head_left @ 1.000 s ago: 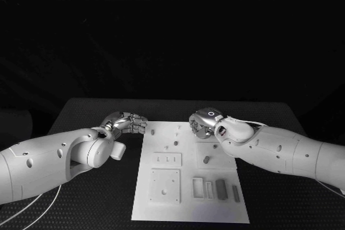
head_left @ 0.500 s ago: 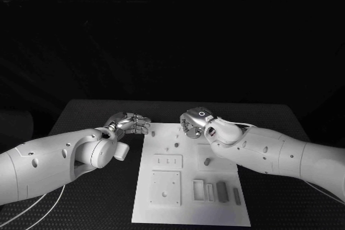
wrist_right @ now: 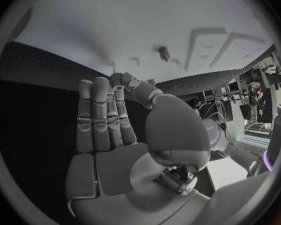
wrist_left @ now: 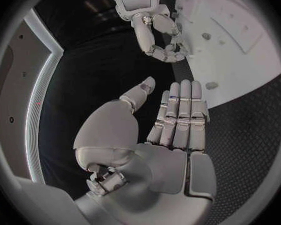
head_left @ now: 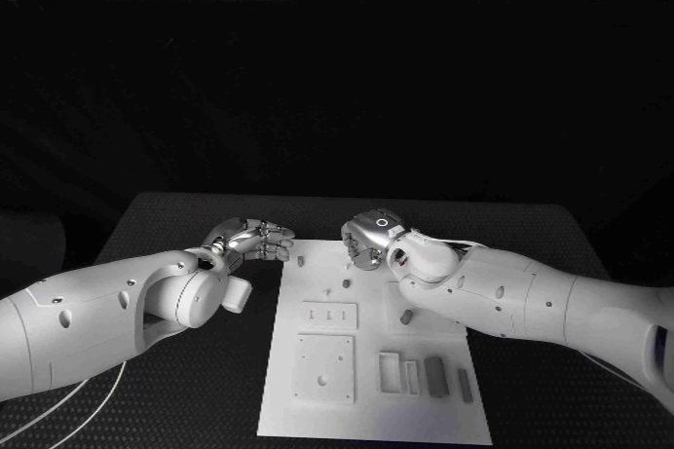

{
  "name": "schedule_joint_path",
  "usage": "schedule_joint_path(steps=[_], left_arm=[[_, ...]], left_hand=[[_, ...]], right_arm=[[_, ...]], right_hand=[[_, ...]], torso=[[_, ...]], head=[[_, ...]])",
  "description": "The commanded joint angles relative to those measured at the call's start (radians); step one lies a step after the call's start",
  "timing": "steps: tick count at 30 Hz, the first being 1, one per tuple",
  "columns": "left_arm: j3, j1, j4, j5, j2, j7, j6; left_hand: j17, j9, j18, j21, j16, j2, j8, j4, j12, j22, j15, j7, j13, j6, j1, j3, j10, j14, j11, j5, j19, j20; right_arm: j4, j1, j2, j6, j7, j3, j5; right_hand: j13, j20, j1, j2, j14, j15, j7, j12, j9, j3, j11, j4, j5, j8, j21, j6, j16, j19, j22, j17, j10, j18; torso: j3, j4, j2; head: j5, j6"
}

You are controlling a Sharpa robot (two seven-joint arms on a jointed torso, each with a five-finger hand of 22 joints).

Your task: Assemble the parts on the task board

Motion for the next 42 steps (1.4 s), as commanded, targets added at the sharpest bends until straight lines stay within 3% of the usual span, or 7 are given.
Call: schedule_joint_path(steps=[1,10,15,26,42], left_arm=[[0.001,0.006,0.003,-0.004,0.005,0.005,0.011],[0.001,0.013,0.007,-0.005,0.005,0.005,0.011],[0.001,0.015,0.009,-0.006,0.005,0.003,0.012],[0.001,0.017,0.008,-0.01,0.005,0.001,0.012],[0.001,0.017,0.006,-0.015,0.006,-0.001,0.007]], left_hand=[[0.001,0.001,-0.003,-0.007,-0.004,0.0,-0.006,0.0,-0.007,-0.001,-0.001,0.002,-0.001,0.002,-0.009,-0.007,-0.003,-0.008,0.007,0.001,-0.001,-0.002],[0.002,0.001,-0.004,-0.008,-0.005,0.0,-0.008,0.0,-0.008,-0.001,-0.001,0.003,-0.001,0.002,-0.009,-0.008,-0.004,-0.008,0.007,0.001,-0.002,-0.002],[0.002,0.001,-0.004,-0.008,-0.005,0.0,-0.008,0.0,-0.009,-0.002,-0.001,0.003,-0.001,0.002,-0.009,-0.008,-0.004,-0.008,0.007,0.001,-0.002,-0.002],[0.003,0.002,-0.005,-0.009,-0.007,-0.002,-0.01,0.001,-0.011,-0.002,-0.001,0.003,-0.001,0.001,-0.009,-0.009,-0.004,-0.009,0.008,0.0,-0.002,-0.002],[0.003,0.002,-0.005,-0.011,-0.009,-0.001,-0.012,0.001,-0.014,-0.003,0.0,0.004,-0.001,0.0,-0.011,-0.01,-0.005,-0.01,0.009,0.0,-0.002,-0.002]], right_arm=[[-0.013,0.0,0.01,0.001,-0.006,0.0,-0.025],[-0.026,0.0,0.02,0.007,-0.003,0.0,-0.024],[-0.038,0.0,0.022,0.013,-0.003,0.0,-0.031],[-0.053,0.0,0.029,0.026,-0.02,-0.001,-0.074],[-0.05,0.0,0.03,0.102,-0.028,-0.002,-0.072]], right_hand=[[0.035,-0.008,0.004,0.006,0.012,-0.015,0.001,-0.001,0.002,0.008,-0.02,0.0,0.006,-0.005,0.011,0.007,0.009,0.003,0.026,0.003,0.028,0.042],[0.036,-0.009,0.004,0.006,0.012,-0.015,0.001,-0.003,0.004,0.009,-0.02,0.0,0.006,-0.007,0.018,0.007,0.014,0.003,0.026,0.006,0.028,0.042],[0.036,-0.01,0.003,0.006,0.011,-0.015,0.001,-0.004,0.005,0.009,-0.02,0.0,0.006,-0.008,0.019,0.007,0.015,0.003,0.026,0.006,0.028,0.042],[0.036,-0.01,0.003,0.005,0.01,-0.015,0.001,-0.006,0.006,0.009,-0.019,0.0,0.006,-0.009,0.023,0.007,0.017,0.001,0.026,0.007,0.028,0.042],[0.038,-0.008,0.003,0.006,0.0,-0.012,0.002,-0.013,0.01,0.012,-0.017,0.0,0.006,-0.016,0.03,0.005,0.021,-0.013,0.025,0.01,0.025,0.042]], torso=[[-0.0035,0.004,0.005],[-0.0045,0.0084,0.013],[-0.0058,0.008,0.013],[-0.0043,0.0056,0.017],[-0.006,0.005,0.02]], head=[[-0.004,-0.004],[-0.001,0.0],[-0.001,-0.001],[0.003,-0.001],[0.002,-0.002]])
